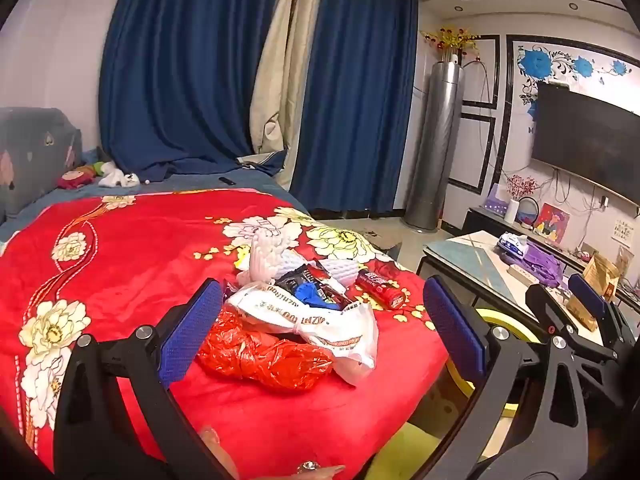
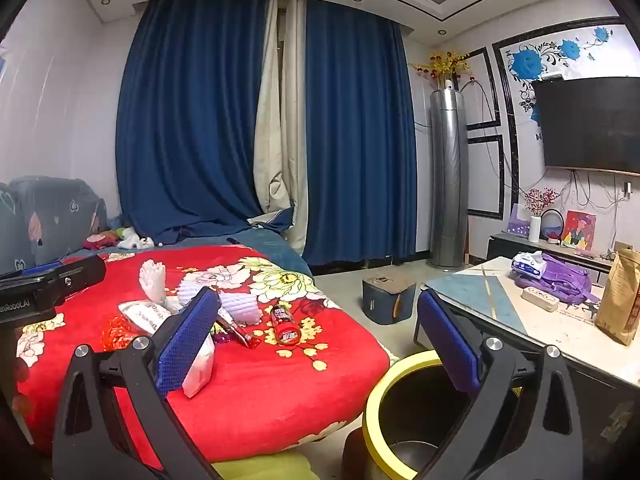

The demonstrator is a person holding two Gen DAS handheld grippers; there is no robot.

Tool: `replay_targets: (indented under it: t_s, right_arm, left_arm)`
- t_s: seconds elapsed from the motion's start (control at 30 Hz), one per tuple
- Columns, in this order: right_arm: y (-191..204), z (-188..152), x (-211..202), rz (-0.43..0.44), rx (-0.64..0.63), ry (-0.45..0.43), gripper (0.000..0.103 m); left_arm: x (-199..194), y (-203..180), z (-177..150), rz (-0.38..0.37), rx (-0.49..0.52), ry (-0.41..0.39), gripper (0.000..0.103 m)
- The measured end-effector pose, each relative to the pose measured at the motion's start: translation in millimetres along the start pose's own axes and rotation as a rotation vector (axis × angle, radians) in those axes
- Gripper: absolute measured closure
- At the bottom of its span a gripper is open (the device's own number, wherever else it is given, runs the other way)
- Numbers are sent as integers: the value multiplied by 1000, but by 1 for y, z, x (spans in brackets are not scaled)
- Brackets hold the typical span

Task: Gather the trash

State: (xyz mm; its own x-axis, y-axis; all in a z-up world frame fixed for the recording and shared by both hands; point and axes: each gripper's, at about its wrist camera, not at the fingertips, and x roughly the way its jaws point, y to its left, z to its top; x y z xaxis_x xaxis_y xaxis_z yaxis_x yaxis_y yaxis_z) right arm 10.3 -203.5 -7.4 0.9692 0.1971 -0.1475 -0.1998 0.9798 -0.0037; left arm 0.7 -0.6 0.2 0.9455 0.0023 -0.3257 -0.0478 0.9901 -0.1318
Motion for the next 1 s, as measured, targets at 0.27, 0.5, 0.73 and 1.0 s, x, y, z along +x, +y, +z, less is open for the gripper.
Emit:
replay_targets:
  t_s: [0.27, 0.5, 0.73, 1.0]
  right_arm:
    - [0, -2, 1, -11, 5, 6, 6]
    - [-1, -1, 2, -8, 16, 1, 6]
    - [1, -3, 4, -9, 15, 6, 6]
    - [-2, -2, 6, -3, 18, 8, 6]
  left_arm:
    - [-2, 1, -1, -3, -3, -10, 11]
    - [-3, 1, -2, 3, -5, -4, 11]
    - [5, 1, -5, 4, 1, -6, 11]
    - [0, -1, -3, 8, 0, -5, 11]
